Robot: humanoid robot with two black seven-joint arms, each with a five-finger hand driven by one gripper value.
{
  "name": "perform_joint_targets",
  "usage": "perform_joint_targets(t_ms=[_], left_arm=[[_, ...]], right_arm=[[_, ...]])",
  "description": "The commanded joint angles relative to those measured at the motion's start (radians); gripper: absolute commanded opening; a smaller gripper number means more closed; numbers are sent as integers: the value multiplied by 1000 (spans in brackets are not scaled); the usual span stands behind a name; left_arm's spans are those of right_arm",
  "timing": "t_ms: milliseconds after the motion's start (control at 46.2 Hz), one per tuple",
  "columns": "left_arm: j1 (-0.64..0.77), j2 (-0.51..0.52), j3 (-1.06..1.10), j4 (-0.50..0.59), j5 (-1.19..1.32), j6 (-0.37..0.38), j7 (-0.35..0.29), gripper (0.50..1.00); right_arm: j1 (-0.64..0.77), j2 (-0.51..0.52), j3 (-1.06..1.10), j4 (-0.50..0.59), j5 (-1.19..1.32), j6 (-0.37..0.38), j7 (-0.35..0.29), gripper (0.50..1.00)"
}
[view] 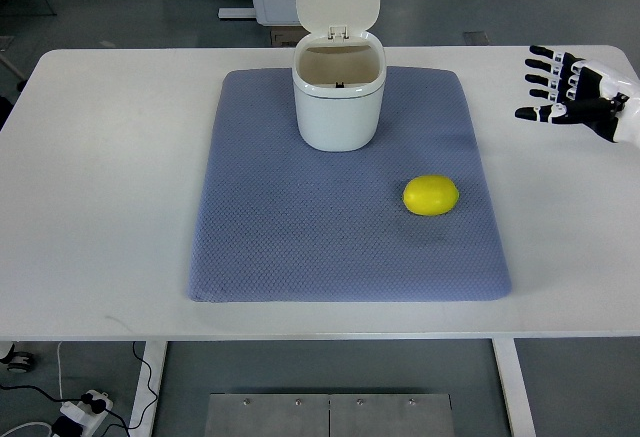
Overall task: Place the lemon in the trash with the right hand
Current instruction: 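Raise the right hand and swing it over the mat toward the lemon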
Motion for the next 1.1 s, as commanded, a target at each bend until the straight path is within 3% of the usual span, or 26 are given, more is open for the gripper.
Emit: perform_joint_targets(t_ms=[0, 195, 498, 1082], left_arm=[[0, 0, 0, 0, 0, 0, 1, 1000], [0, 0, 0, -1, 0, 0, 0, 1000], [0, 0, 0, 0, 0, 0, 1, 1000], [0, 0, 0, 0, 0, 0, 1, 1000]], right_arm=[[68, -30, -97, 0, -1, 7, 38, 1000], [246, -42, -344, 2, 0, 4, 116, 1000], [330, -45, -439, 2, -1, 5, 108, 1000], [712, -25, -879, 39, -9, 48, 107, 1000]])
